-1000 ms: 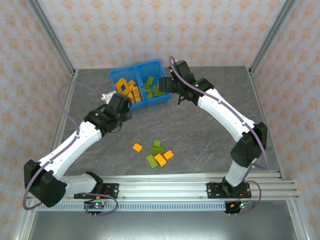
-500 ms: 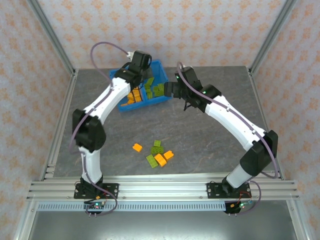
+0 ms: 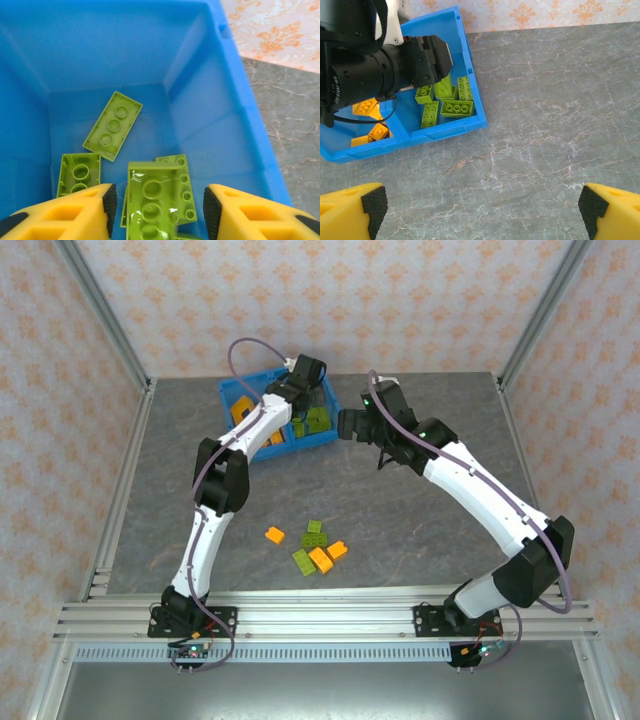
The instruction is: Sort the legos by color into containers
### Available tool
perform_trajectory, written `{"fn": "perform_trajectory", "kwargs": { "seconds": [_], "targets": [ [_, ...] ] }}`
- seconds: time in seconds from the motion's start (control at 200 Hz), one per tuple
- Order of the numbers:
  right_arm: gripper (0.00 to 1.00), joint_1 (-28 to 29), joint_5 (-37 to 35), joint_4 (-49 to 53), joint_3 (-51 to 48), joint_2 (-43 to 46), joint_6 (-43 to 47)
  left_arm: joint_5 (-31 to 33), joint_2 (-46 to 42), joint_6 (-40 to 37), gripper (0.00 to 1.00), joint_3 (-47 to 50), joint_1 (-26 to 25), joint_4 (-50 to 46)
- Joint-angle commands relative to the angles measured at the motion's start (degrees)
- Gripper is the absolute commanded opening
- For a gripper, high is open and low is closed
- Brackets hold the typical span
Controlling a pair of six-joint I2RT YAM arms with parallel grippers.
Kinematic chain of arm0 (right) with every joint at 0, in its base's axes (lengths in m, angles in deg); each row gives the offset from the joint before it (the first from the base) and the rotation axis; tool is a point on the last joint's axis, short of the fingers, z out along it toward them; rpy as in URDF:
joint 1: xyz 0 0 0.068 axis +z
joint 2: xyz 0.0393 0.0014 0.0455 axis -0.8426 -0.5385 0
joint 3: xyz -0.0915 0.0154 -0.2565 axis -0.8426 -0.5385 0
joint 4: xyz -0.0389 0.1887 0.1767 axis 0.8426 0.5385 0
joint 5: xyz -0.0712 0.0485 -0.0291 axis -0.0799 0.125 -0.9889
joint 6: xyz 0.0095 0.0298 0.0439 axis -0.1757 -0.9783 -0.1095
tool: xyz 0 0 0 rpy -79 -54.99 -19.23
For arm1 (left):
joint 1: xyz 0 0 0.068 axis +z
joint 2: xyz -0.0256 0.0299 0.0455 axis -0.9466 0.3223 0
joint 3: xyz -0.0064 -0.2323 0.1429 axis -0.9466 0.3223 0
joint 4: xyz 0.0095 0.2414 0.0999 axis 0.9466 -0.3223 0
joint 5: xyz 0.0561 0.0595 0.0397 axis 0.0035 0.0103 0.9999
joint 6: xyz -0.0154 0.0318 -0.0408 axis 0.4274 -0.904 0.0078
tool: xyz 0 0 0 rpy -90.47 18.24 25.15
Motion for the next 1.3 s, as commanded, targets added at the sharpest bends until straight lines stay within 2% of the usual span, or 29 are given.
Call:
{"fn": "perform_trajectory", "kwargs": {
  "seconds": [0.0,0.16,0.235,0.32,0.49,0.666,0.791,0.936,1.176,1.296],
  "targets": [
    [0.99,0.09,-2.38,1.43,-0.67,1.93,-0.84,-0.15,-3.44,-0.38,0.56,-3.21,0.62,-0.48],
    [0.99,0.09,-0.97,2.73,-1.06,2.07,0.37,-2.49,-8.65,-0.46,0.60,-1.91,0.63,-0.99],
    [0.99,0.09,1.44,4.08,-1.98,2.08,2.25,-3.97,-14.88,-1.14,0.62,3.52,0.51,1.40],
    [0.99,0.09,6.57,5.19,-3.37,1.95,4.34,-4.12,-23.68,-2.79,0.63,11.71,0.54,4.69],
    [0.99,1.36,23.30,7.16,-5.63,-1.17,6.35,-4.51,-39.08,-10.23,0.66,24.64,0.56,3.94],
    [0.99,7.47,29.17,7.91,-8.25,-6.09,5.73,-2.47,-51.29,-16.52,0.72,38.53,0.55,0.12],
    [0.99,10.55,28.98,7.60,-10.76,-8.84,5.41,1.51,-58.48,-16.53,0.74,48.99,0.53,-1.34],
    [0.99,11.43,26.15,8.42,-10.09,-14.64,1.24,3.27,-63.90,-13.25,0.76,57.89,0.53,-0.28],
    [0.96,13.29,25.03,5.33,-7.65,-21.93,-9.83,2.69,-66.78,-11.16,0.78,62.01,0.63,2.41],
    [0.95,15.46,20.22,7.15,-4.01,-26.10,-11.78,1.89,-68.00,-12.96,0.80,62.76,0.62,2.92]
  ]
}}
